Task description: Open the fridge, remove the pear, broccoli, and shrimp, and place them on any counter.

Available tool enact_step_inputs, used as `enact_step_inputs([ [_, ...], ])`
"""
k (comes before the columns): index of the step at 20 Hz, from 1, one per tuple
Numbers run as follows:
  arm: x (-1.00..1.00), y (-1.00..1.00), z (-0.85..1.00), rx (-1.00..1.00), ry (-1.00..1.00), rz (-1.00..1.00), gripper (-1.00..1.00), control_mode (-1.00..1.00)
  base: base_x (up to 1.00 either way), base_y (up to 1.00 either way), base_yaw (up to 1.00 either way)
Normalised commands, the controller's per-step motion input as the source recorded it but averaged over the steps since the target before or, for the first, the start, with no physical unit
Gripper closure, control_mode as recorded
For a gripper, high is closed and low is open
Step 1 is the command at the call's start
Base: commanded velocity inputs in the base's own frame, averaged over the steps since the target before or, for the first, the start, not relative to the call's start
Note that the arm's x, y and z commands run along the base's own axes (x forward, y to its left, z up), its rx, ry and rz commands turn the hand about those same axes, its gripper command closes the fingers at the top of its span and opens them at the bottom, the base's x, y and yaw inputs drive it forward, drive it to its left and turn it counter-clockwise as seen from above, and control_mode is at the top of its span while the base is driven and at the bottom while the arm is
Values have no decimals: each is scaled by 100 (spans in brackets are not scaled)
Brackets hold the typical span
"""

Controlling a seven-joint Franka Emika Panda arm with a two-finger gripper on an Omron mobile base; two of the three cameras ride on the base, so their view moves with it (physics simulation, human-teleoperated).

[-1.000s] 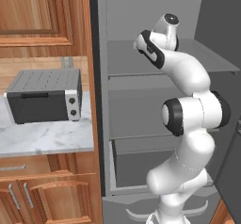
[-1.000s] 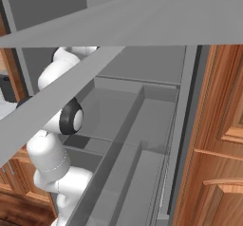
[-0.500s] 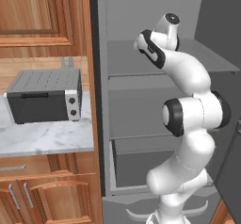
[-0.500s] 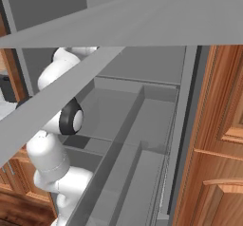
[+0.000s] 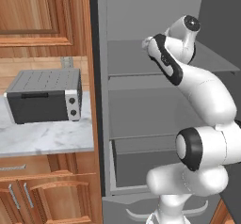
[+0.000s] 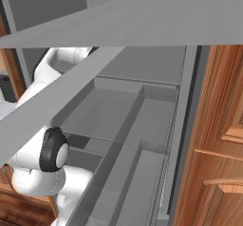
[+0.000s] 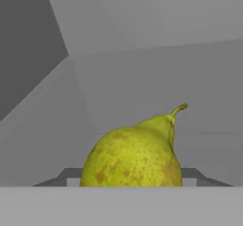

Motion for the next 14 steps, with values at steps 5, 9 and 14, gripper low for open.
enact_step_inputs([
  [5, -100, 0, 35, -2, -9, -3, 100, -100, 0, 0, 0],
  [9, -100, 0, 56, -2, 0, -6, 100, -100, 0, 0, 0],
  [14, -85, 0, 65, -2, 10, -9, 100, -100, 0, 0, 0],
])
